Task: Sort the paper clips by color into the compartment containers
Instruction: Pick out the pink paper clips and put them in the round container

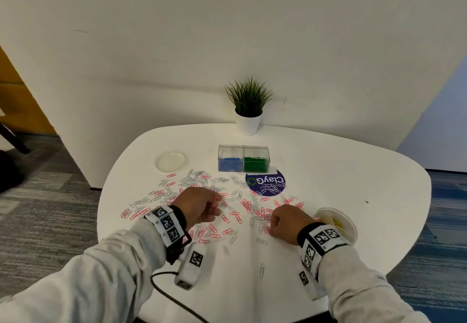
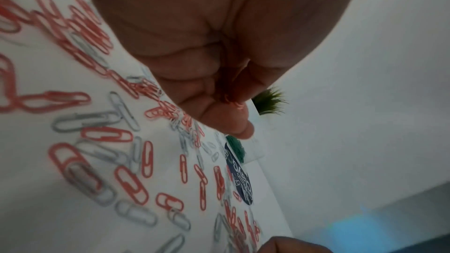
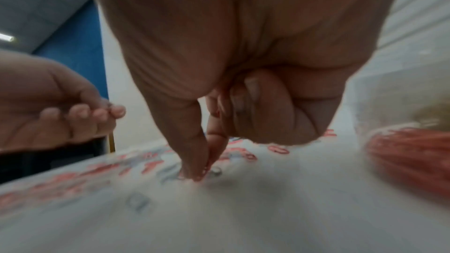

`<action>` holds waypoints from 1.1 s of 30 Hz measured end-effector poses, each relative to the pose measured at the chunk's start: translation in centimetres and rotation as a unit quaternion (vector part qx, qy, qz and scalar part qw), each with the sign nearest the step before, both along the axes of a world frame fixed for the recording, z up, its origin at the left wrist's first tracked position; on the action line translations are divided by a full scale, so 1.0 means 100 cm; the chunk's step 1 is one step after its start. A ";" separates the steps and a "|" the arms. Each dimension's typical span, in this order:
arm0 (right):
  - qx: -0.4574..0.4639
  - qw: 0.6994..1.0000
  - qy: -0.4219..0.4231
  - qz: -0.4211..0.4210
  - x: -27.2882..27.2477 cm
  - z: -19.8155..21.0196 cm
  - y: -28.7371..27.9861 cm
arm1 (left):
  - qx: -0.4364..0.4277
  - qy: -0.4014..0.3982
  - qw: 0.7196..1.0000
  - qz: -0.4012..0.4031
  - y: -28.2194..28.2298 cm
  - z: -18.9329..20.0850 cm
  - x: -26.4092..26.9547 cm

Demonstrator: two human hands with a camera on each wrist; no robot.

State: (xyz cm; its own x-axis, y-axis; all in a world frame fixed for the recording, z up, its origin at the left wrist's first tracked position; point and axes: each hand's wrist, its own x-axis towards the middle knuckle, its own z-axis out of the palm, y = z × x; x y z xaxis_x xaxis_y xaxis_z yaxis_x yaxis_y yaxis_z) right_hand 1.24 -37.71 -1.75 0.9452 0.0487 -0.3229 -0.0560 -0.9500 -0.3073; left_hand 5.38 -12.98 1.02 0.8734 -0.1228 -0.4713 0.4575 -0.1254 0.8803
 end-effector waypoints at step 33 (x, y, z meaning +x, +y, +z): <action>0.103 0.966 0.061 -0.227 -0.003 0.074 -0.082 | 0.468 -0.336 0.727 -0.375 -0.032 -0.009 0.016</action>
